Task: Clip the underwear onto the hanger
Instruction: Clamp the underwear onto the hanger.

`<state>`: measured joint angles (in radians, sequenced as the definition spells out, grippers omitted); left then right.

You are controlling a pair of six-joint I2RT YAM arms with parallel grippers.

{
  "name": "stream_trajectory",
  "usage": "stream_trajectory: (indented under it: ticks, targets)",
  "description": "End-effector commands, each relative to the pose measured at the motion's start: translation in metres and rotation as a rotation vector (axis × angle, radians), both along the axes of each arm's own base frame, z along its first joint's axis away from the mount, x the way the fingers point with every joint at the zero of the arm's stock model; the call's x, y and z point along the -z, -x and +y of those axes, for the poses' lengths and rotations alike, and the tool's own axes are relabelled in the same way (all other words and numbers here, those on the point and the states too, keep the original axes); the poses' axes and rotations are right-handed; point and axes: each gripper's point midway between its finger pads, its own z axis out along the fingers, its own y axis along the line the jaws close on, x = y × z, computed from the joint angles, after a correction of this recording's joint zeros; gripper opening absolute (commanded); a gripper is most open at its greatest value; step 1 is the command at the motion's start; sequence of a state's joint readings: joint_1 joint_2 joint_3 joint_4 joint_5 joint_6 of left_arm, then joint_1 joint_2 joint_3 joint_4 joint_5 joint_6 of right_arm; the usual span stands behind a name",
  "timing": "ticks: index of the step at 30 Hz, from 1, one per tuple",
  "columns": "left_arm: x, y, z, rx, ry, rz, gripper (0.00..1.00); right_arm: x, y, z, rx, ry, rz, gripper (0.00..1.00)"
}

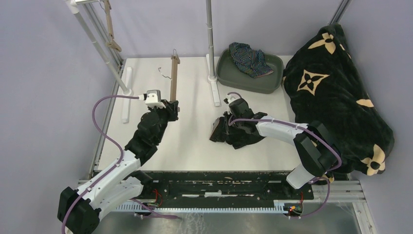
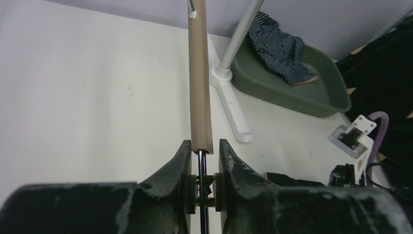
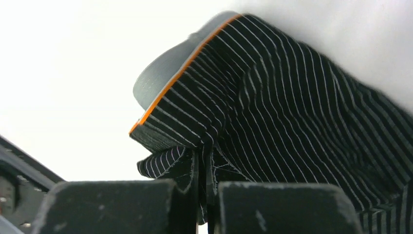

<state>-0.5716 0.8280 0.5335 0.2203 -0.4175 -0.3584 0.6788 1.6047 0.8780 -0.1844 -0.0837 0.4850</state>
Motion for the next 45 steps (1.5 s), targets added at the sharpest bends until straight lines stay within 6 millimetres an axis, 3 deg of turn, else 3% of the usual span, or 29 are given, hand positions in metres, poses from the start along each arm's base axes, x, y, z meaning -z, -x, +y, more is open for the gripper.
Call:
stream_trajectory:
  ticks: [1, 9, 19, 34, 45]
  targets:
    - [-0.041, 0.001, -0.024, 0.126, 0.073, -0.145, 0.03, -0.058, -0.026, 0.041, -0.040, -0.217, -0.133, 0.00]
    - [-0.052, 0.009, -0.049, 0.269, 0.107, -0.213, 0.03, -0.086, -0.033, 0.064, -0.051, -0.362, -0.162, 0.00]
    - [-0.047, 0.000, -0.052, 0.262, 0.231, -0.221, 0.03, -0.116, -0.048, 0.070, 0.036, -0.577, -0.236, 0.00]
    - [-0.035, -0.009, -0.080, 0.371, 0.352, -0.203, 0.03, -0.126, -0.038, 0.078, -0.087, -0.754, -0.361, 0.01]
    - [-0.033, -0.009, -0.084, 0.403, 0.362, -0.217, 0.03, -0.133, -0.028, 0.082, -0.160, -0.790, -0.379, 0.01]
